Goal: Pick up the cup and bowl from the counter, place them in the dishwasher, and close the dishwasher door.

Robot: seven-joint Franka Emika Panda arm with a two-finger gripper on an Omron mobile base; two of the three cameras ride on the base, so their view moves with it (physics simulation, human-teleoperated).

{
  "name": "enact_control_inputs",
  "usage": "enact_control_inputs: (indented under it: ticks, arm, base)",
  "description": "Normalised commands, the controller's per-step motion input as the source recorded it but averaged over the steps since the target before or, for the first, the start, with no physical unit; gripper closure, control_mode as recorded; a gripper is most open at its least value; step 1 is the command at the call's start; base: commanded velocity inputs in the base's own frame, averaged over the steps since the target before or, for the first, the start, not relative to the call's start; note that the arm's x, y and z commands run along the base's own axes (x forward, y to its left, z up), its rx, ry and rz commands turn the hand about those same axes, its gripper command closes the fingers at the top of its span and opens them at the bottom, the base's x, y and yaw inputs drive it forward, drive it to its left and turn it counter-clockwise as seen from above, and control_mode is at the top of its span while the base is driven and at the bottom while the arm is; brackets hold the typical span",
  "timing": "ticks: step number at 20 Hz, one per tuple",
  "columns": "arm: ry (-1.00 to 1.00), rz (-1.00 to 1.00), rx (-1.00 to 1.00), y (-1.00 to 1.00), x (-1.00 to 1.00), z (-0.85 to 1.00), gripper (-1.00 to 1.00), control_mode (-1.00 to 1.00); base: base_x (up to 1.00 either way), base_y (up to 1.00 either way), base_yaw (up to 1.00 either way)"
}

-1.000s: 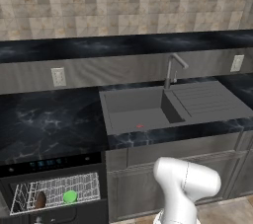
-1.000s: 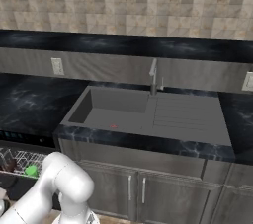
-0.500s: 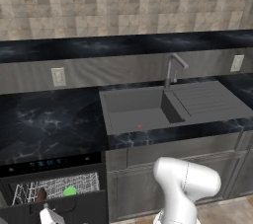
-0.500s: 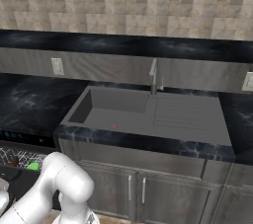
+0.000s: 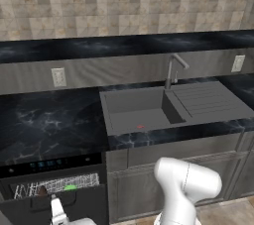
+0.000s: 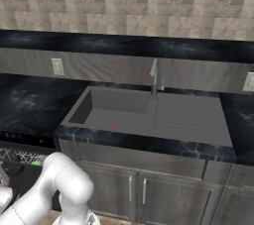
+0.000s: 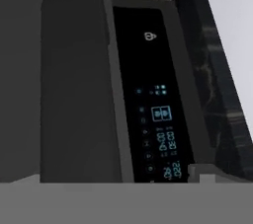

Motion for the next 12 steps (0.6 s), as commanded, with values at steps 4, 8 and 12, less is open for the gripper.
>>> enact_control_inputs:
  ticks: [4, 8, 12]
  arm:
    - [-0.10, 0.04, 0.33, -0.51, 0.87, -0.34, -1.00, -1.00]
    - [-0.09, 0.03, 0.30, -0.54, 0.92, -0.34, -1.00, -1.00]
    - [-0.09, 0.04, 0.27, -0.49, 0.85, -0.46, -1.00, -1.00]
  base:
    - [0.00, 0.00, 0.00]
    - [0.00, 0.00, 0.00]
    - [0.00, 0.00, 0.00]
